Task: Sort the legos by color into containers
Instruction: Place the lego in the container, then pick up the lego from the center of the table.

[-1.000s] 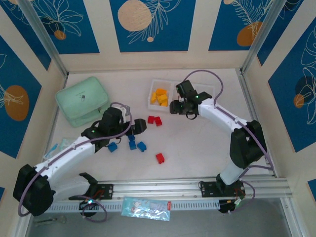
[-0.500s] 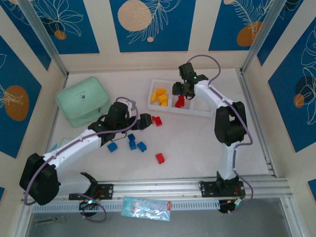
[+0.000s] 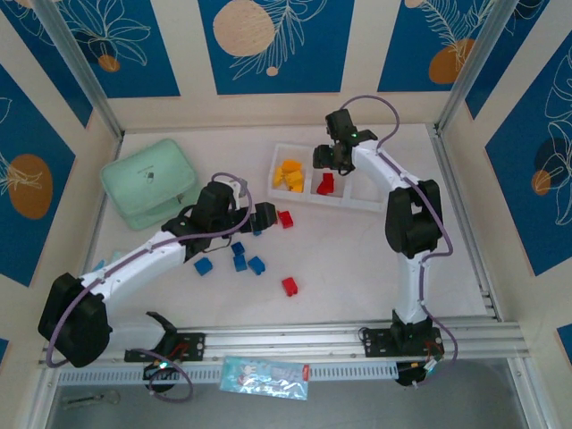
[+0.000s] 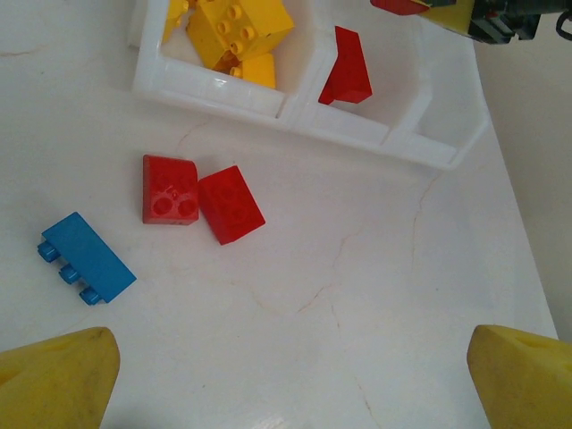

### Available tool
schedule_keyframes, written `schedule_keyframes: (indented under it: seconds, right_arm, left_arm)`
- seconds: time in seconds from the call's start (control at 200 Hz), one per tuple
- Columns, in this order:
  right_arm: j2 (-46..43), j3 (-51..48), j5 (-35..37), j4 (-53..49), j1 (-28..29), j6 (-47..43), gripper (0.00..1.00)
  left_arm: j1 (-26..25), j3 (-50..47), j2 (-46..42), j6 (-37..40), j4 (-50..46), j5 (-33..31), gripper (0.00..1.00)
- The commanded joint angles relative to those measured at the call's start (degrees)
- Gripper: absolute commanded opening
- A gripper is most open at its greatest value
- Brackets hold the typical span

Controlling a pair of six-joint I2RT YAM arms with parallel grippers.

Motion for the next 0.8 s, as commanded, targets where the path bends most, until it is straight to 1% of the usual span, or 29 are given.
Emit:
schedule_keyframes:
  seconds: [0.0, 0.275, 0.365, 0.48, 0.595, 0.68, 0.795]
  right_arm:
    - [-6.8, -3.2, -1.0, 0.0, 1.0, -0.6, 0.70]
    - [-14.4, -10.1, -2.0, -0.7, 2.9, 0.6, 0.74]
    - [-17.4, -13.7, -2.6, 0.5, 5.4, 1.0, 0.76]
    - [-19.1, -17.9, -2.3, 0.1, 9.0, 2.1, 0.76]
    - [-20.9, -22.9, -3.8, 1.2, 12.7, 4.4, 0.77]
    - [-21.1, -26.0, -4.1, 2.6, 15.4, 6.1, 0.77]
    - [-19.1, -28.2, -4.3, 4.8, 17.8, 7.4, 0.77]
  left_arm:
    - [-0.4, 1.7, -1.1, -0.1, 0.6, 0.1, 0.99]
    - [-0.3, 1.6, -3.4, 1.6, -1.9, -1.3, 0.99]
    - [-0.2, 1.0, -4.7, 1.8, -2.5, -1.8, 0.99]
    - [-0.1, -0.5, -6.9, 1.9, -3.4, -3.0, 0.99]
    - [0.0, -2.2, -9.1, 1.6, -4.9, -4.0, 0.99]
    - [0.0, -4.0, -10.9, 1.4, -6.1, -5.3, 0.99]
    - [0.2, -6.6, -13.4, 0.7, -6.9, -6.9, 0.99]
